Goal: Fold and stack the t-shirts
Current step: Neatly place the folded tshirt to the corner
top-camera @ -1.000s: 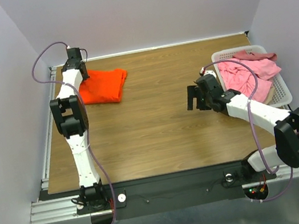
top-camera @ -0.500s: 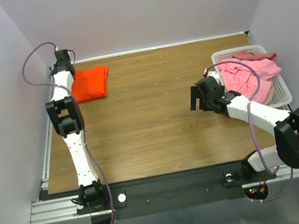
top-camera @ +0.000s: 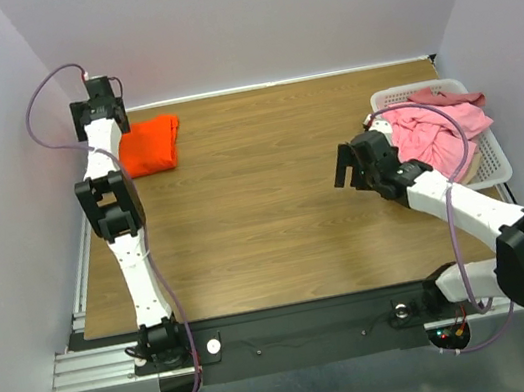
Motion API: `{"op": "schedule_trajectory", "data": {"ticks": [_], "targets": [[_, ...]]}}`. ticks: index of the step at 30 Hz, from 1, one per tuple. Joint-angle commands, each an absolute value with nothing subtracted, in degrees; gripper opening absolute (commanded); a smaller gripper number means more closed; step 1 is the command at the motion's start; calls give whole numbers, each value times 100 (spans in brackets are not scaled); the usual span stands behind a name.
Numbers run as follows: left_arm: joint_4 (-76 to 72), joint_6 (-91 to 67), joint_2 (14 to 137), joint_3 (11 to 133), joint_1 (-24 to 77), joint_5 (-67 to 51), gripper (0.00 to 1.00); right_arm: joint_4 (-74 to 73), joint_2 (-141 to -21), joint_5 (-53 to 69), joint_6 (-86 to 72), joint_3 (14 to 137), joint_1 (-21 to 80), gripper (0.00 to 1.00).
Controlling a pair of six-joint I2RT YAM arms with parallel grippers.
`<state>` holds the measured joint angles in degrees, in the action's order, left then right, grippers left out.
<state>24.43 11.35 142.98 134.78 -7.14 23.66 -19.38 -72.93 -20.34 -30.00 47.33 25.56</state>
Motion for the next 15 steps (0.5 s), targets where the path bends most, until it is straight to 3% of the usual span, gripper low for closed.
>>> {"op": "schedule_trajectory", "data": {"ticks": [1, 3, 5, 8, 11, 15], "targets": [[2855, 23, 12414, 13773, -537, 1664, 99, -1854, -6812, -1890, -3103, 4650, 2566, 100], [2961, -621, 11903, 13476, -449, 1146, 99, -1889, -6672, -1846, -3111, 4536, 2566, 100], [2875, -1412, 10990, 12388, -195, 265, 99, -1898, -6426, -1662, -3155, 4343, 2566, 100], [2289, -2255, 9535, 10210, 480, 779, 99, -1907, -6119, -1591, -3173, 4193, 2566, 100], [1410, -2669, 8102, 7507, 1964, 1169, 99, -1977, -5855, -1486, -3112, 4114, 2566, 100], [1072, -3504, 6708, 6006, 2670, 1318, 99, -1986, -5590, -1406, -3155, 3947, 2566, 100]]}}
